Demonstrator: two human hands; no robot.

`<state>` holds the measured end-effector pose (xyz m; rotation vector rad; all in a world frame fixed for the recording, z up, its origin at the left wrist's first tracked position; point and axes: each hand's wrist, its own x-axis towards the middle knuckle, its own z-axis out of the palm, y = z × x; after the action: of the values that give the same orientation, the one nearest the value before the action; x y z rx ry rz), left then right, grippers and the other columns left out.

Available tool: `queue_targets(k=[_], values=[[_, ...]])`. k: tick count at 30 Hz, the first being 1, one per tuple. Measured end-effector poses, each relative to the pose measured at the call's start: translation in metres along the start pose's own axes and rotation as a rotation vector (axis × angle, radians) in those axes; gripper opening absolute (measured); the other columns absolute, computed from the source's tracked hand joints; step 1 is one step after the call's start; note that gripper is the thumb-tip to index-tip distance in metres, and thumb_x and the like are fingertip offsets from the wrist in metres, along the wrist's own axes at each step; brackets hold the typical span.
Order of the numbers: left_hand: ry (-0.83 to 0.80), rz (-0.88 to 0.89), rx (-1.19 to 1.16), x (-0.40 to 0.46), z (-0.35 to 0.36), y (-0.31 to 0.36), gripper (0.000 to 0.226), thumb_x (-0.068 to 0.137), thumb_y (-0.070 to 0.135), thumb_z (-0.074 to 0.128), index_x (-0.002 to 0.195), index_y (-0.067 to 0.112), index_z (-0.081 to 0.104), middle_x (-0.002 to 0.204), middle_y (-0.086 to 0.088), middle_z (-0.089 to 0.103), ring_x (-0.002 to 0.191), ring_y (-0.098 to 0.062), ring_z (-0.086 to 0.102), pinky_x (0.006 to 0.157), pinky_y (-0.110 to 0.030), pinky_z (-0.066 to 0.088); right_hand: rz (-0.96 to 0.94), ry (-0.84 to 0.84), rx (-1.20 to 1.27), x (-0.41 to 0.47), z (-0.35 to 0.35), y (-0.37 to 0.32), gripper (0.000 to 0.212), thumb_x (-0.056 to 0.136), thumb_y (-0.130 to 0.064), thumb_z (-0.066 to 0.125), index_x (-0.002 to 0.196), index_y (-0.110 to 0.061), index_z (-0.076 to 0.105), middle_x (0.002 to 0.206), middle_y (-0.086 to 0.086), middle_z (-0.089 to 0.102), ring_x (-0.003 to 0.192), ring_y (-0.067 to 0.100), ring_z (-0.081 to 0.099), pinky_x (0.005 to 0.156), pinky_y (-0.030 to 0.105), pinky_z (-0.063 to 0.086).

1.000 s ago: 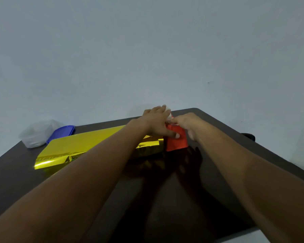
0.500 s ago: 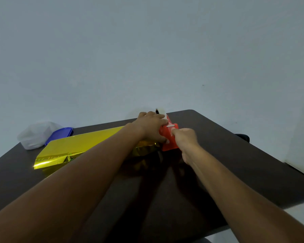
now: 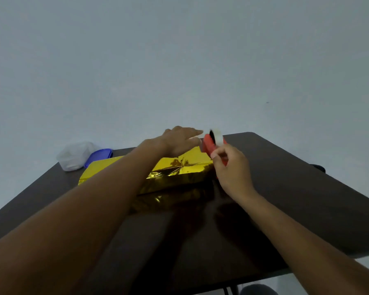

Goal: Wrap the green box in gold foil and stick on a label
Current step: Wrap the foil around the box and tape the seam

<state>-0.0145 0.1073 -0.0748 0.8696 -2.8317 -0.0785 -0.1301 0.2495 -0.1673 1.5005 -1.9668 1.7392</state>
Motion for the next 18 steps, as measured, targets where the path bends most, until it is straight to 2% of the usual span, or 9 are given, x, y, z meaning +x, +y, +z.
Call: queue_targets(k=[1, 3, 6, 7, 9, 10, 13, 15, 18], values=[[0.000, -0.023, -0.001, -0.011, -0.005, -0.014, 0.073, 0.087, 0.060, 0.024, 0.153, 0.034, 0.041, 0.162, 0.002, 0.036, 0.150, -0.025, 0.027, 0.119, -0.053, 0.021, -0.024, -0.060, 0.030, 0.001, 0.005, -0.007, 0.009, 0.097, -0.020, 0.065, 0.089, -0.024, 0.064, 0.088, -0.013, 0.062, 0.084, -0.001, 0.057, 0.069, 0.006, 0.039], [0.000, -0.045, 0.007, -0.031, -0.010, -0.036, 0.073, 0.087, 0.059, 0.023, 0.154, 0.034, 0.038, 0.163, 0.002, 0.034, 0.150, -0.023, 0.026, 0.119, -0.052, 0.021, -0.064, -0.207, 0.073, 0.004, 0.007, -0.020, 0.010, 0.096, -0.016, 0.067, 0.089, -0.023, 0.068, 0.081, -0.018, 0.062, 0.080, -0.007, 0.058, 0.068, 0.006, 0.042], [0.006, -0.065, 0.038, -0.057, -0.005, -0.068, 0.071, 0.090, 0.057, 0.021, 0.151, 0.031, 0.043, 0.158, 0.000, 0.042, 0.145, -0.025, 0.033, 0.115, -0.051, 0.027, -0.111, -0.439, 0.038, 0.012, 0.015, -0.032, 0.013, 0.095, -0.018, 0.069, 0.103, -0.028, 0.071, 0.076, -0.013, 0.067, 0.077, 0.001, 0.064, 0.071, 0.025, 0.053], [0.014, -0.073, 0.033, -0.064, -0.002, -0.077, 0.070, 0.090, 0.056, 0.020, 0.148, 0.028, 0.047, 0.153, -0.002, 0.048, 0.141, -0.027, 0.038, 0.112, -0.051, 0.030, -0.133, -0.503, -0.011, 0.015, 0.018, -0.036, 0.029, 0.094, -0.018, 0.071, 0.120, -0.032, 0.067, 0.074, -0.011, 0.069, 0.074, 0.003, 0.065, 0.071, 0.028, 0.054], [0.018, -0.090, 0.023, -0.075, 0.005, -0.091, 0.068, 0.092, 0.056, 0.018, 0.143, 0.025, 0.051, 0.144, -0.003, 0.054, 0.132, -0.028, 0.045, 0.106, -0.051, 0.034, -0.171, -0.626, -0.116, 0.018, 0.022, -0.041, 0.076, 0.091, -0.017, 0.072, 0.152, -0.041, 0.035, 0.072, -0.010, 0.071, 0.071, 0.003, 0.066, 0.073, 0.029, 0.056], [0.015, -0.100, 0.035, -0.079, 0.009, -0.096, 0.070, 0.093, 0.058, 0.017, 0.144, 0.025, 0.051, 0.145, -0.002, 0.054, 0.132, -0.027, 0.045, 0.106, -0.050, 0.034, -0.184, -0.660, -0.168, 0.019, 0.023, -0.043, 0.089, 0.090, -0.017, 0.072, 0.157, -0.045, 0.019, 0.073, -0.010, 0.071, 0.073, 0.005, 0.067, 0.076, 0.032, 0.057], [0.014, -0.118, 0.066, -0.085, 0.020, -0.107, 0.074, 0.093, 0.063, 0.015, 0.153, 0.029, 0.042, 0.156, 0.002, 0.045, 0.142, -0.025, 0.038, 0.113, -0.051, 0.030, -0.226, -0.686, -0.310, 0.015, 0.030, -0.050, 0.098, 0.092, -0.030, 0.071, 0.157, -0.048, 0.000, 0.087, -0.008, 0.072, 0.082, 0.012, 0.068, 0.077, 0.041, 0.060], [0.026, -0.117, 0.066, -0.085, 0.024, -0.111, 0.074, 0.094, 0.064, 0.014, 0.155, 0.030, 0.038, 0.158, 0.002, 0.043, 0.146, -0.024, 0.035, 0.116, -0.054, 0.026, -0.243, -0.659, -0.397, 0.011, 0.037, -0.056, 0.098, 0.092, -0.041, 0.069, 0.156, -0.048, -0.005, 0.098, -0.003, 0.072, 0.089, 0.017, 0.068, 0.075, 0.042, 0.060], [0.040, -0.112, 0.061, -0.085, 0.027, -0.113, 0.073, 0.094, 0.065, 0.014, 0.154, 0.031, 0.037, 0.158, 0.002, 0.043, 0.146, -0.023, 0.034, 0.117, -0.056, 0.024, -0.282, -0.574, -0.540, 0.005, 0.046, -0.063, 0.095, 0.093, -0.048, 0.065, 0.158, -0.041, -0.005, 0.108, 0.003, 0.072, 0.095, 0.024, 0.068, 0.071, 0.037, 0.057]])
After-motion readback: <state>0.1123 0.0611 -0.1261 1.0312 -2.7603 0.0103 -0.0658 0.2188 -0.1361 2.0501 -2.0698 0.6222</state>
